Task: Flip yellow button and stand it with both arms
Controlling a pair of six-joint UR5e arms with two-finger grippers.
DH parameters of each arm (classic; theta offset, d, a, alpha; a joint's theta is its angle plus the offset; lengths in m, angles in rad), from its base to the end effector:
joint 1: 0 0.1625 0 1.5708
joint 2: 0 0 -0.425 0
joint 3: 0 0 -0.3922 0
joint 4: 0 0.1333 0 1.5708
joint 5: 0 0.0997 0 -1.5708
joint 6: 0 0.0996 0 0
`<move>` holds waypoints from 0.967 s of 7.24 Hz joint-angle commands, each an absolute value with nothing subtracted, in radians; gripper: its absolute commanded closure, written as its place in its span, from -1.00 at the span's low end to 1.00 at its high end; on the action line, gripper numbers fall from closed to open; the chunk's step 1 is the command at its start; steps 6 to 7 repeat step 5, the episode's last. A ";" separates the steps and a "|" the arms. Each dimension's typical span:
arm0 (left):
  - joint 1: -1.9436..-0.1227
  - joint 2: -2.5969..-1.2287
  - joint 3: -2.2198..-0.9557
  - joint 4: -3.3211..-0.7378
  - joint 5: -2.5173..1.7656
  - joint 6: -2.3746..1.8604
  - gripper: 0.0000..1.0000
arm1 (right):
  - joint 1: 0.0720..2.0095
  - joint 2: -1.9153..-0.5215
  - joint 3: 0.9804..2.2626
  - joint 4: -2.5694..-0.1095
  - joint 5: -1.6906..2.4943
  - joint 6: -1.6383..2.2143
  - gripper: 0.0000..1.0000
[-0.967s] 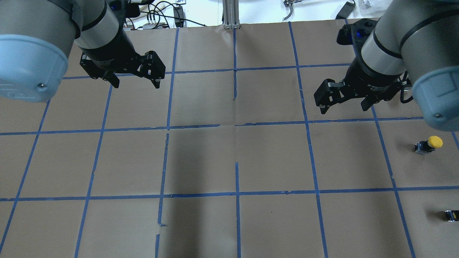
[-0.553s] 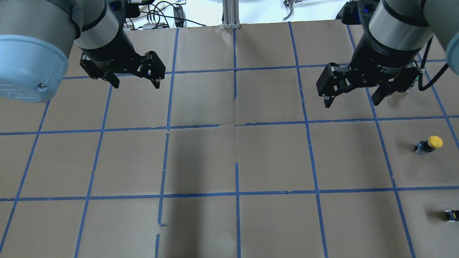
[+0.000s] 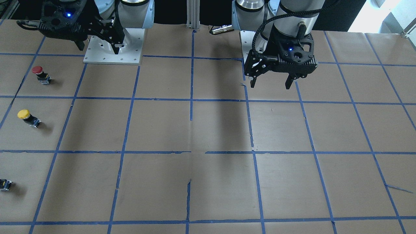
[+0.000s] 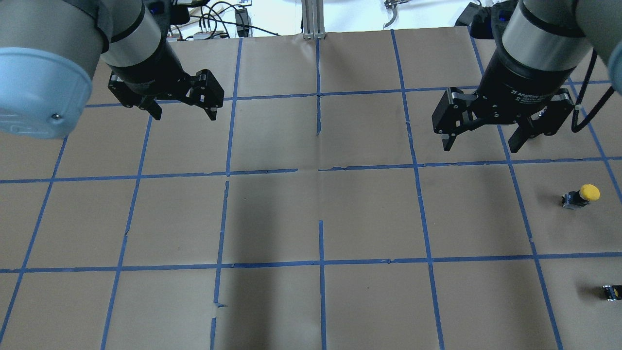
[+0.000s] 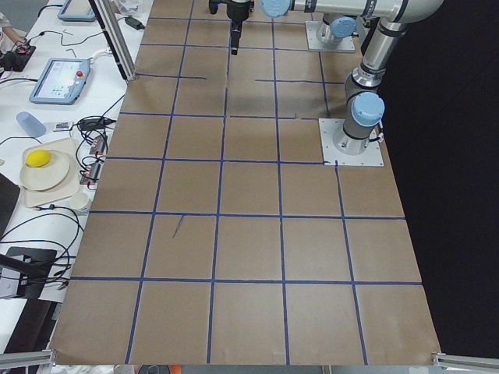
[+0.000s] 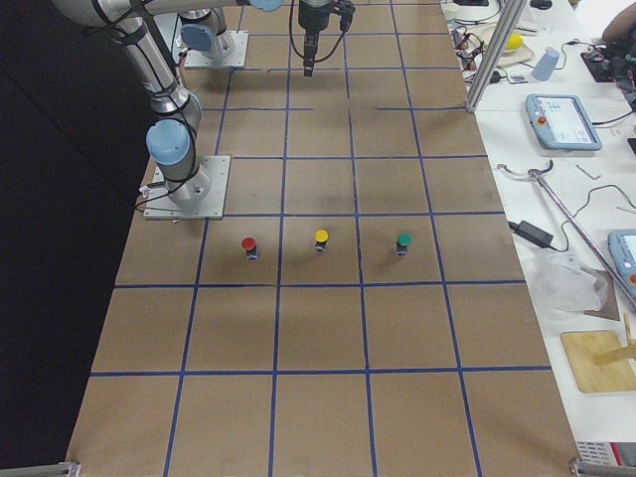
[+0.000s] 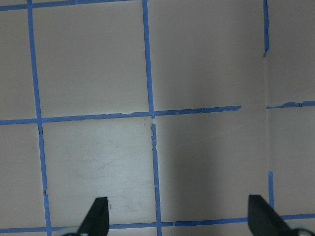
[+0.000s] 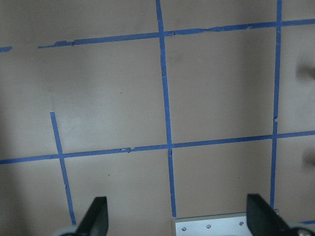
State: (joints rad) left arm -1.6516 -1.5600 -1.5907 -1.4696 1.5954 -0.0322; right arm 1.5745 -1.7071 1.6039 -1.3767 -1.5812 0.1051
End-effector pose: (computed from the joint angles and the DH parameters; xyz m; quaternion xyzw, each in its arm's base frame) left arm -0.1705 -0.4838 0.4939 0.0237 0.9986 -0.0466 0.0097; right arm 0.1338 -0.4221 0.5157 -0.0504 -0.9977 -0.0451 0.0077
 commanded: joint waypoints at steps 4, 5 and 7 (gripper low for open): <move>-1.651 -1.560 -1.591 -1.470 1.595 -0.032 -1.00 | 1.539 -1.718 1.629 -1.378 -1.595 0.109 -1.00; -1.652 -1.560 -1.591 -1.470 1.595 -0.032 -1.00 | 1.539 -1.717 1.628 -1.376 -1.604 0.109 -1.00; -1.652 -1.560 -1.591 -1.470 1.595 -0.032 -1.00 | 1.539 -1.717 1.628 -1.376 -1.604 0.109 -1.00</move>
